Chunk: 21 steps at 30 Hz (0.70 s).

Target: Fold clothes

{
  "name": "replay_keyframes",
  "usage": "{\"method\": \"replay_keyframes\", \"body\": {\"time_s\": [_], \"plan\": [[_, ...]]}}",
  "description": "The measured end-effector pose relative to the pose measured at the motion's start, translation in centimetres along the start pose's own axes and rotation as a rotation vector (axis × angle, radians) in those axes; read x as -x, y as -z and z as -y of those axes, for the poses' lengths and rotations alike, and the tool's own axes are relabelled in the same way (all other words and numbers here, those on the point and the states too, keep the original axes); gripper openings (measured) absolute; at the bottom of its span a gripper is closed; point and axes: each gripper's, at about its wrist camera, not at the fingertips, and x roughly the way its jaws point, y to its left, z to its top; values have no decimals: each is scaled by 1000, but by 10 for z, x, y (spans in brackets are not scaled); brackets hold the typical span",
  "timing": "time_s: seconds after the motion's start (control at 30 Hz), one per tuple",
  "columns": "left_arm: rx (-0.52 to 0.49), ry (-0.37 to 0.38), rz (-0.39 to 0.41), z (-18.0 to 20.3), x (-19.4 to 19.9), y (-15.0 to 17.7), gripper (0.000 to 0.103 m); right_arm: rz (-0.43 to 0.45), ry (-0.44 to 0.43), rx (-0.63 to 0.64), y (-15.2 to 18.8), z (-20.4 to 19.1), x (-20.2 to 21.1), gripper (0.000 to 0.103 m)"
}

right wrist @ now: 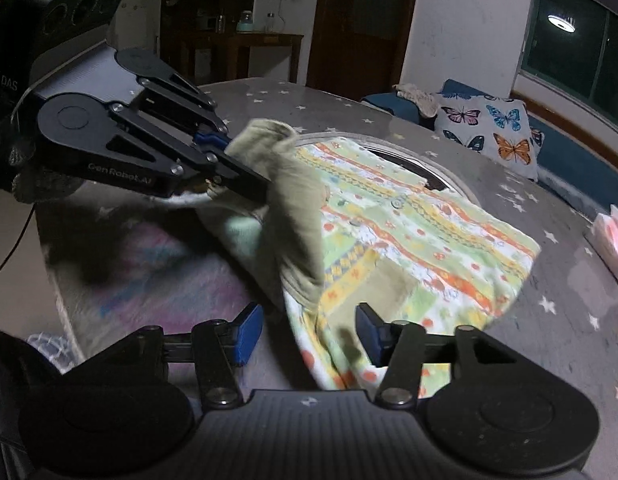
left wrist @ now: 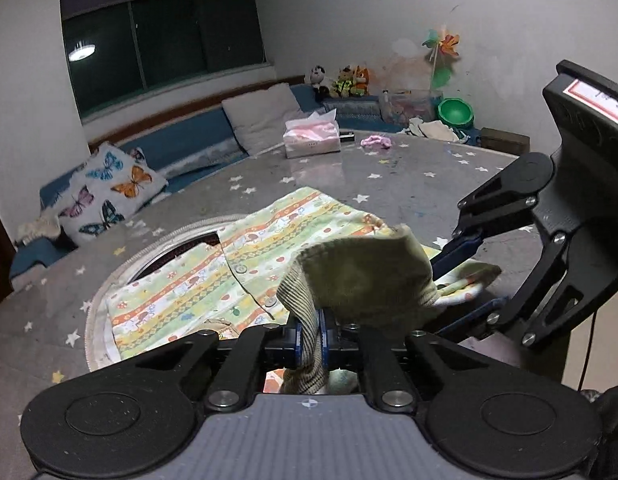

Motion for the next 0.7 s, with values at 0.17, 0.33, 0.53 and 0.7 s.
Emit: {"method": "replay_keyframes", "body": {"time_s": [0.17, 0.33, 0.53, 0.7], "plan": [[-1, -22, -21, -3, 7, 11, 15, -45, -52, -140, -9, 26, -9, 13], [-28, -51, -31, 1, 22, 28, 51, -31, -90, -217, -22, 42, -8, 11], [-61, -87, -43, 7, 39, 47, 56, -21, -93, -235, -35, 48, -10, 9], [-101, -122, -52, 12, 51, 62, 56, -9, -84, -258, -40, 52, -9, 9]]}}
